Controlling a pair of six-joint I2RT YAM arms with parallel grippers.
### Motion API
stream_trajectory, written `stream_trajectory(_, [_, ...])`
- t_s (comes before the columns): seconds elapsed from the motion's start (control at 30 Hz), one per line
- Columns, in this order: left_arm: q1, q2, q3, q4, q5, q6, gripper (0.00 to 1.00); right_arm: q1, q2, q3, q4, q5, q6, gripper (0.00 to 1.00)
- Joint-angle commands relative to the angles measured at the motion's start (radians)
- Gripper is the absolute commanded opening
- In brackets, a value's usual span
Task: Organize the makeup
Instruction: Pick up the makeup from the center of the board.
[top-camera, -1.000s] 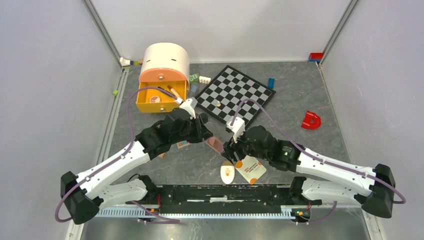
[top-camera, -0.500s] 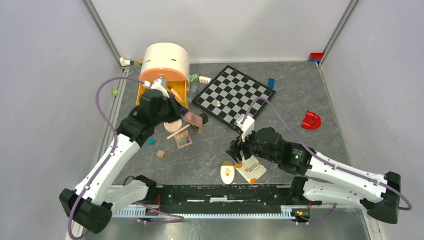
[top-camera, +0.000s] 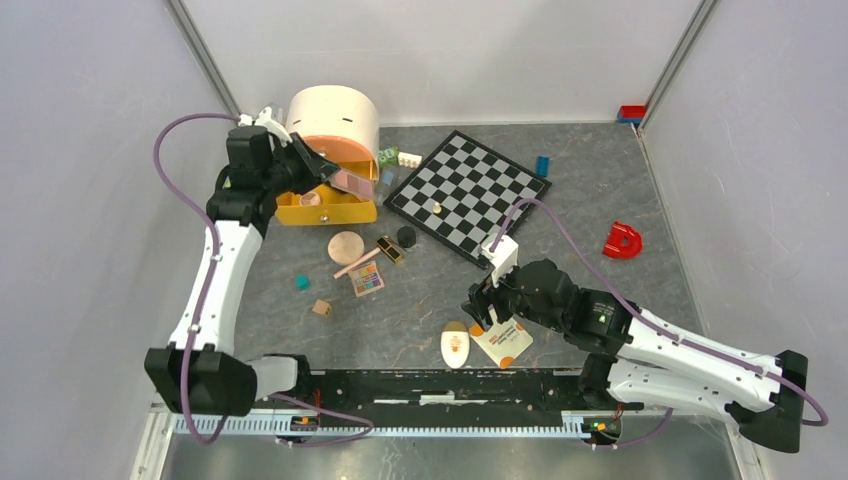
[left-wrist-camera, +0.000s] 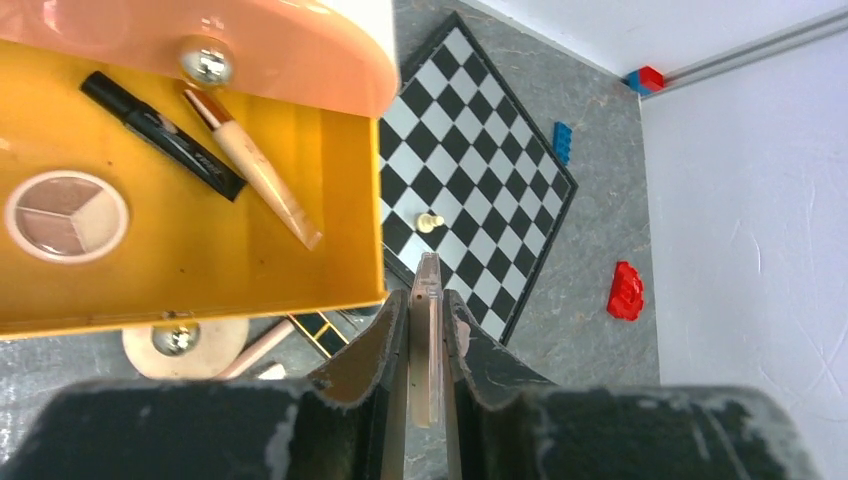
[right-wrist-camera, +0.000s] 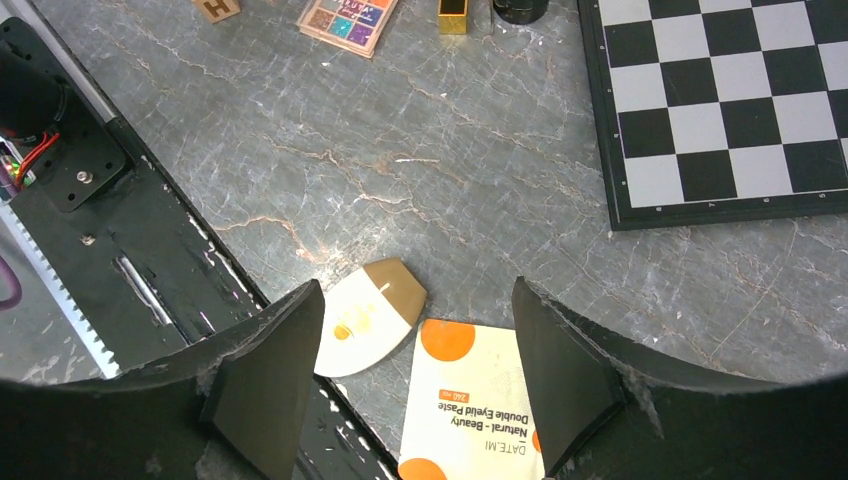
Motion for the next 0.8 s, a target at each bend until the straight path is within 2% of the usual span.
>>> stream_trajectory(0.0, [0.101,0.053,0.053,0.05,0.148,0.073,0.1,0.004,-0.018,-0.005,-0.005,0.027,0.013,0.76])
stream_trajectory(0.17, [0.189,0.106,0.062,0.087,0.213,0.067,0.1,0.004,-0.01,0.001,-0.011,0.031,0.01,0.76])
stream_trajectory(0.3, [0.204,0.159,0.075,0.113,0.235,0.057,0.1,0.004,-0.006,0.0,-0.014,0.033,0.01,0.76])
stream_trajectory(0.4, [0.203,0.192,0.052,0.19,0.285,0.019,0.1,0.004,-0.009,-0.011,-0.006,0.03,0.01,0.76])
stream_trajectory(0.77, [0.174,0.221,-0.018,0.229,0.186,0.048,0.1,0.004,-0.024,-0.047,0.003,0.021,0.021,0.76])
